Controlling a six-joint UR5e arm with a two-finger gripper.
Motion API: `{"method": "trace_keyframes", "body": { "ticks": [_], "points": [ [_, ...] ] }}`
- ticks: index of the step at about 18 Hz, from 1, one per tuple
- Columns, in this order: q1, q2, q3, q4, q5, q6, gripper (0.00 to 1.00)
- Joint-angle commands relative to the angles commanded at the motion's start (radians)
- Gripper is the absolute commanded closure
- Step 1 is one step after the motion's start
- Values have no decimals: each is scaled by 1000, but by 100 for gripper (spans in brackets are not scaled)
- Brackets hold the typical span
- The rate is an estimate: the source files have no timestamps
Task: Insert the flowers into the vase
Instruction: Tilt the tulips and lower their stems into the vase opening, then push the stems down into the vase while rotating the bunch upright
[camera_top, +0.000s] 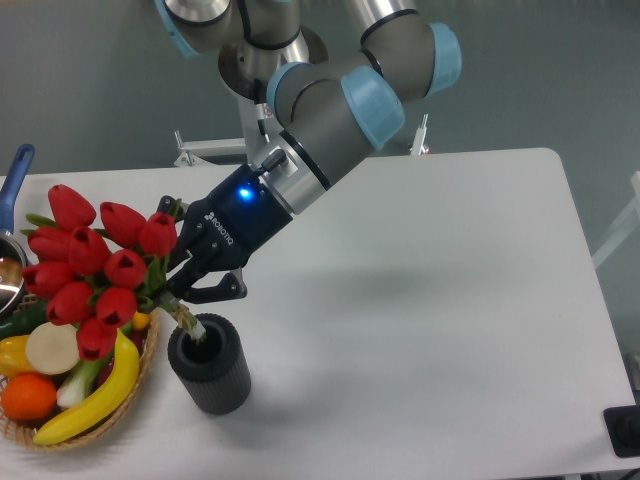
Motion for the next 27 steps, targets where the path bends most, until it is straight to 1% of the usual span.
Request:
{"method": "trace_keyframes", "body": {
  "ticks": [7, 8, 10, 12, 17, 20, 21, 22, 24, 27],
  "points": [
    [0, -41, -46, 0, 0, 61, 96],
    [0, -43, -55, 0, 0, 66, 95],
    [0, -55, -72, 0, 0, 71, 88],
    [0, -68, -84, 0, 0, 92, 86],
    [-2, -104, -86, 0, 5, 106, 84],
    [-2, -121, -86, 0, 6, 108, 78],
    [-2, -124, -86, 0, 6, 115, 71],
    [-2, -129, -89, 0, 6, 127, 60],
    [2, -124, -112, 0, 6, 147, 46],
    [15, -120, -135, 0, 6, 152, 15]
  ]
}}
